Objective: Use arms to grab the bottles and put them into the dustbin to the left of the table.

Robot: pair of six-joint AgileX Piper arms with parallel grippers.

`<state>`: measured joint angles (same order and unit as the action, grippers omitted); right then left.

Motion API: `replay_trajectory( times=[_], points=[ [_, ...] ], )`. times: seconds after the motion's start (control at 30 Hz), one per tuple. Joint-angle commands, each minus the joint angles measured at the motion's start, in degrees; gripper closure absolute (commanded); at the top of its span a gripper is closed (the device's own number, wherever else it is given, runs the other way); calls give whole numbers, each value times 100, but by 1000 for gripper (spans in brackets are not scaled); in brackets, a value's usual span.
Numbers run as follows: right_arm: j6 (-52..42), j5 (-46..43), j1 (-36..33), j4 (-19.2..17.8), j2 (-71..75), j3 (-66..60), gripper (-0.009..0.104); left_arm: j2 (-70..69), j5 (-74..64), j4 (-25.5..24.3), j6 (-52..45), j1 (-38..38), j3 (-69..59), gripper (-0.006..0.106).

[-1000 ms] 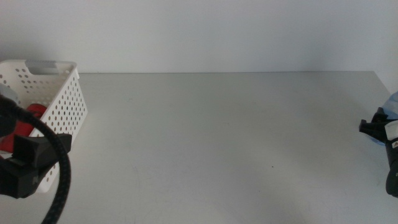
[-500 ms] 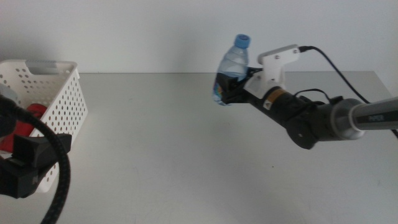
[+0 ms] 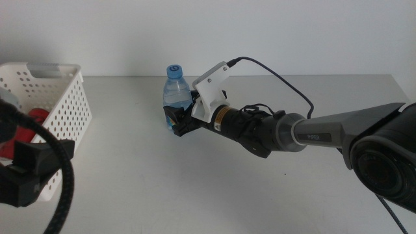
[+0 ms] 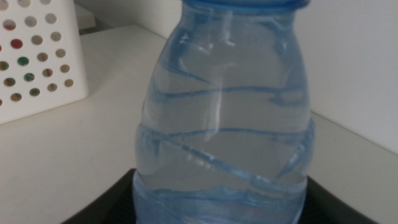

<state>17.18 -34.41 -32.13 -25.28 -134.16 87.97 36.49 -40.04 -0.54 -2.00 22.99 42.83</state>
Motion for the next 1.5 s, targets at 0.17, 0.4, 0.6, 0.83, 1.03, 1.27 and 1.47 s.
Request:
replay_trajectory(
  times=[0.17, 0.4, 0.6, 0.83, 1.03, 1.27, 1.47],
  points=[
    [73, -467, -37, -21, 425, 236, 41, -7, 416, -4, 86, 31, 132, 7],
    [1092, 261, -37, -437, 990, -44, 8, -7, 416, -4, 86, 31, 132, 7],
    [2038, 743, 68, -1470, 2046, -911, 16, -7, 416, -4, 86, 31, 132, 7],
    [2854, 1471, 113, -2196, 3832, -2107, 20, -7, 416, -4, 86, 31, 132, 7],
    [4543, 2030, 97, -3290, 5313, -2804, 20, -7, 416, -4, 86, 31, 132, 7],
    [3151, 2927, -257, -1549, 6833, -3507, 20, -7, 416, -43, 86, 31, 132, 7],
    [-603, 5073, -691, 1787, 7409, -3017, 20, -7, 416, -43, 86, 31, 132, 7]
  ],
)
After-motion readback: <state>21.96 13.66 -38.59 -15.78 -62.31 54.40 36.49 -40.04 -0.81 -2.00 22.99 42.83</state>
